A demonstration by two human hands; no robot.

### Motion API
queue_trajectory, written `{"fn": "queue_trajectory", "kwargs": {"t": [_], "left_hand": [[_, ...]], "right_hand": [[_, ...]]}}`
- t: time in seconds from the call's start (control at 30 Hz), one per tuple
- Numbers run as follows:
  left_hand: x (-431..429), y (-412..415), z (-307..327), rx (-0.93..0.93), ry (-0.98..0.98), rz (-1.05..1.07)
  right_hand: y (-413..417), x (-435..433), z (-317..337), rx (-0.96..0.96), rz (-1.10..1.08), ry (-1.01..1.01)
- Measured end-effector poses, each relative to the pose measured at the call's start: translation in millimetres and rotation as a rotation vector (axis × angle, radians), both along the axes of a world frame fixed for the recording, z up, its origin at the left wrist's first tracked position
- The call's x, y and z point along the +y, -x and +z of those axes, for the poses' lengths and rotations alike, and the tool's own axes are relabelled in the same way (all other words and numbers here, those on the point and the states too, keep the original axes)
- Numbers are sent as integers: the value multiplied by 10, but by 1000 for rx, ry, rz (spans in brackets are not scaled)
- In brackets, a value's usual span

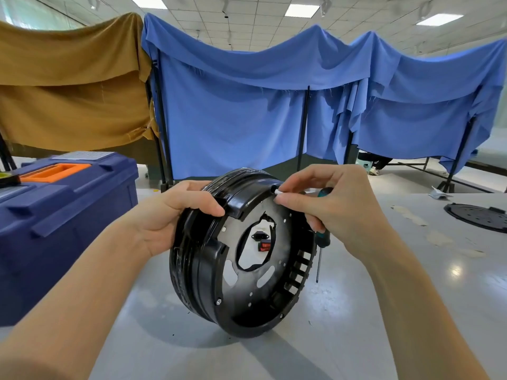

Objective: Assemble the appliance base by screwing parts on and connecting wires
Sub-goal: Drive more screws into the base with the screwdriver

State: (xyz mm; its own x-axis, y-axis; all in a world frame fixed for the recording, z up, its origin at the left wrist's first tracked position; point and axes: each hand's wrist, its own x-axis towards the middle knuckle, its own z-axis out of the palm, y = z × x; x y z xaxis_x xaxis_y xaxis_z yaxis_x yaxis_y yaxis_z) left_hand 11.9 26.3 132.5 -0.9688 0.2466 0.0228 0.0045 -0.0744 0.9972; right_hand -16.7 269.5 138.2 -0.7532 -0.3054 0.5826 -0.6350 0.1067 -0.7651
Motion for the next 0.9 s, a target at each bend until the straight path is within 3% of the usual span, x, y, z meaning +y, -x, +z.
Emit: {"fn": "queue_trajectory", "kwargs": {"t": [0.67,0.9], "left_hand": [[50,-5,20,20,-20,-29],[77,-22,15,-7,-25,70]], "right_hand": [[10,-192,-60,165,-290,-84],[16,-192,-69,212,-374,-114]]}}
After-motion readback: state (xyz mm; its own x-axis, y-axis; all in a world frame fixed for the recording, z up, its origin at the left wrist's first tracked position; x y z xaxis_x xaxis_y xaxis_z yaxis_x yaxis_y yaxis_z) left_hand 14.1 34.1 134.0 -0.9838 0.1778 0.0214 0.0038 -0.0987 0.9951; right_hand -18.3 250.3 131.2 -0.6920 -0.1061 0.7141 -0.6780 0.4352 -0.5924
